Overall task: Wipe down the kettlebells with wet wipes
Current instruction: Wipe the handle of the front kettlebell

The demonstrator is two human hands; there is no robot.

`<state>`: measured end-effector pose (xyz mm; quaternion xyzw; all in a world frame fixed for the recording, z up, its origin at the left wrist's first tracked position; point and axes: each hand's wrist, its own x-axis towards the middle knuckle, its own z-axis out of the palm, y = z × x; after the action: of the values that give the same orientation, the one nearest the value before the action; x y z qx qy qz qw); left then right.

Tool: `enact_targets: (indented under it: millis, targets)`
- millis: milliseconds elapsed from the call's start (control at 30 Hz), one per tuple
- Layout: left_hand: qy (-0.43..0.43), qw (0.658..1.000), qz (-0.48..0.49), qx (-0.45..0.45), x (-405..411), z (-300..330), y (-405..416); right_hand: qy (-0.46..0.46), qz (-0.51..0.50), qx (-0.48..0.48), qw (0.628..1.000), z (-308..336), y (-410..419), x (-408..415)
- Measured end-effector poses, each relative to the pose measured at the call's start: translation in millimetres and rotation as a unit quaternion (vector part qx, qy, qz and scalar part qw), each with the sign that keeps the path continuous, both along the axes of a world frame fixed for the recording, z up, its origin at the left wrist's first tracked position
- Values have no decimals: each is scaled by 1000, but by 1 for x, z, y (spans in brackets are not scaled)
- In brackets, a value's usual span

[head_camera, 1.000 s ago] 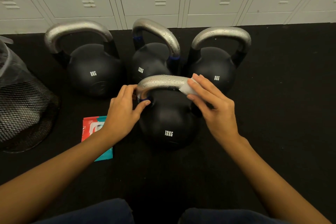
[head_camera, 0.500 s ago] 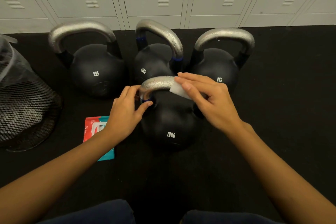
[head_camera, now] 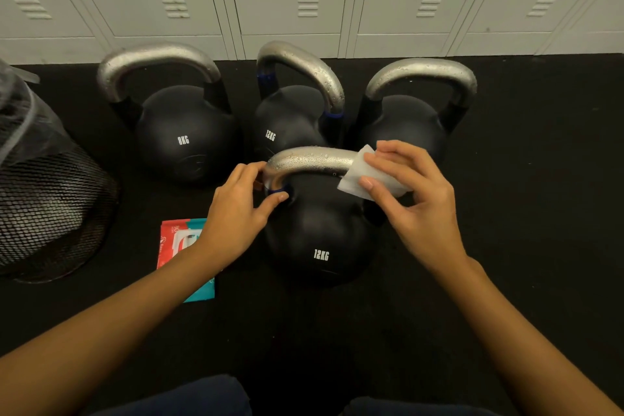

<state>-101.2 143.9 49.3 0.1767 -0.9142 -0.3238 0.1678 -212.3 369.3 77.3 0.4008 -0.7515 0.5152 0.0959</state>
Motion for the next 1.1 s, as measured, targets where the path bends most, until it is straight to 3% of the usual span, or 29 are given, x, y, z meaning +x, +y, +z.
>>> enact_targets:
  millis: [167,433,633,1000,1100]
  targets:
    - [0,1000,0,2,-1,1,1,42,-64,-19,997,-11,1,2]
    - [1,1000,-1,5,0,0,0,-90,-41,-29,995,2,-1,-1]
    - [-7,1000,-2,13,0,1,0,18,15,38,999,2,-23,2]
    - [-9,1000,1,10,0,-1,0,122,-4,39,992,-11,-19,0]
    - [-10,1000,-2,11,0,0,0,107,6,51,993,-8,-21,0]
